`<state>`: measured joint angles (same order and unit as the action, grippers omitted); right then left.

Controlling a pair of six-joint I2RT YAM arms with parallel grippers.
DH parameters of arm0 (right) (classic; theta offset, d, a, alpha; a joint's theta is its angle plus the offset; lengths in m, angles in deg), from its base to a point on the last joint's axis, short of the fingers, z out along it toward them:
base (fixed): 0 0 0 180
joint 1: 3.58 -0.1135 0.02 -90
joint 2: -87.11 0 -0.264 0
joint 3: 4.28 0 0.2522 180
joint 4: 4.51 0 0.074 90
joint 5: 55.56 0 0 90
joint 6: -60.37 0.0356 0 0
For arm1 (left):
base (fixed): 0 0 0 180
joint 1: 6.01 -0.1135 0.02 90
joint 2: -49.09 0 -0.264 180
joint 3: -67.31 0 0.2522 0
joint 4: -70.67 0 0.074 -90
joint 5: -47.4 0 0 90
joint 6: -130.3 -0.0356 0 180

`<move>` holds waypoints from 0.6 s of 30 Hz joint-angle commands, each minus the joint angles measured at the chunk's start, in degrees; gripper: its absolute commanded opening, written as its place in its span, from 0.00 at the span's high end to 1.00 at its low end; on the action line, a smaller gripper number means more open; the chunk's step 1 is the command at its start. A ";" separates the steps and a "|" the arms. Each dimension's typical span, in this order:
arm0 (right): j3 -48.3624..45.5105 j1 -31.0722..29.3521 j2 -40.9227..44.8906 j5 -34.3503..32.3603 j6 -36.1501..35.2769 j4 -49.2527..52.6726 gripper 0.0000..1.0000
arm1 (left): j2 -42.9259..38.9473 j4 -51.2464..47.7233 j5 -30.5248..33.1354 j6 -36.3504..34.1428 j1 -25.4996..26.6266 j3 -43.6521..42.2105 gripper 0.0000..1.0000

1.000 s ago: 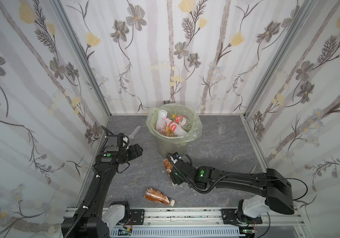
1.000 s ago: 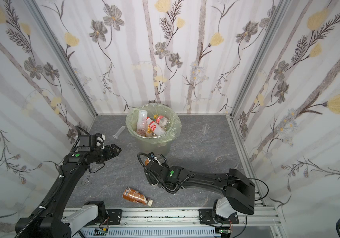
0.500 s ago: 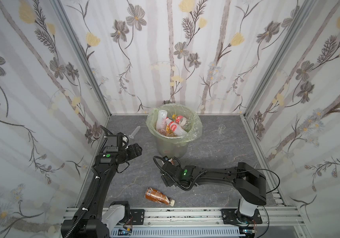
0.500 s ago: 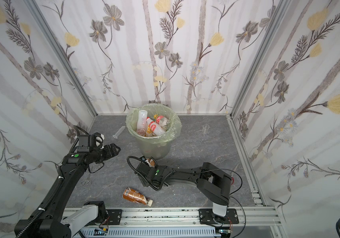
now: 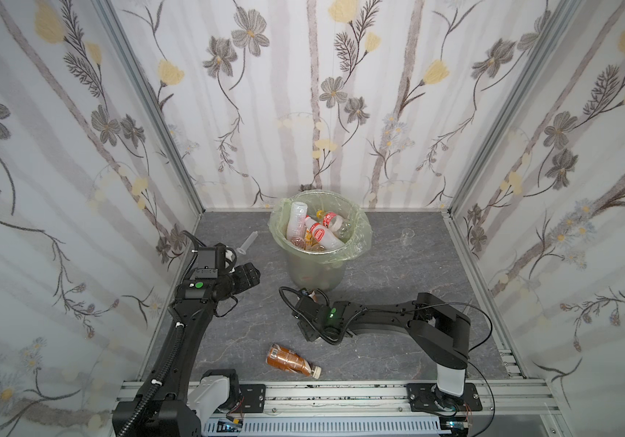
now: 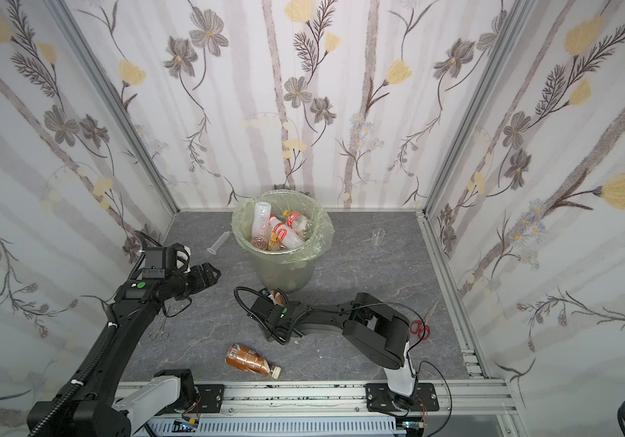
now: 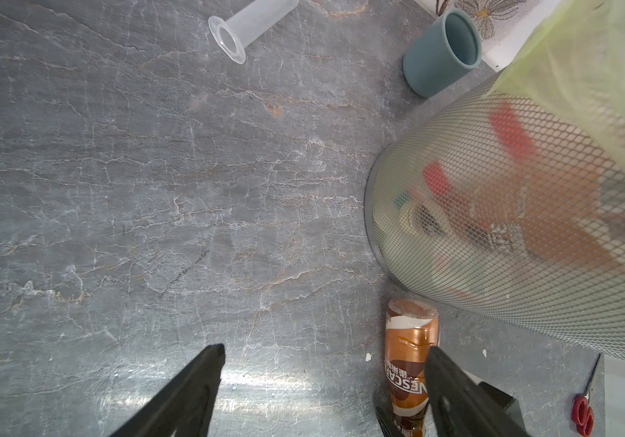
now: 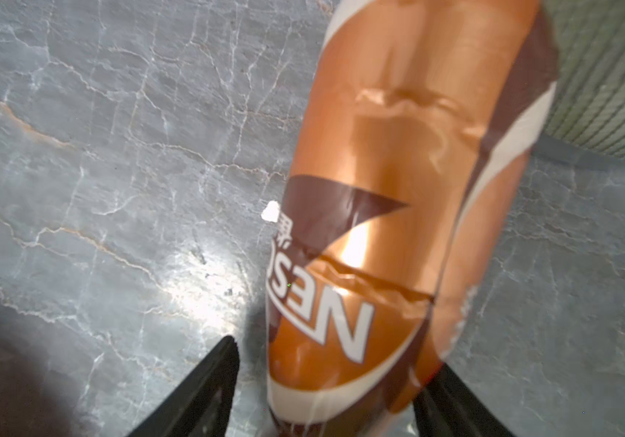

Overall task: Put the plastic bottles in the bin
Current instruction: 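Lower the right gripper to the brown Nescafe bottle beside the bin, then close the right gripper on the Nescafe bottle and lift it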

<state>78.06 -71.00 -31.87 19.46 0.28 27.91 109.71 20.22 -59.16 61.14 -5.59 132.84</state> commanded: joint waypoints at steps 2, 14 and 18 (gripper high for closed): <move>0.09 0.18 -0.73 0.74 -0.31 -1.16 0.36 | 0.11 1.35 0.26 0.25 -0.06 -0.26 0.14; -4.14 -0.34 5.80 3.61 -4.47 -3.80 0.54 | -0.32 1.92 -0.41 1.30 -0.06 0.34 0.14; -4.37 -0.33 9.36 4.84 -6.11 -3.98 0.66 | -0.50 2.01 -0.10 1.40 0.00 0.80 0.14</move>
<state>73.69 -71.30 -24.09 23.63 -3.92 26.64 109.43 21.09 -59.20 61.75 -5.59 132.93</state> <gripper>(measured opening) 0.350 0.857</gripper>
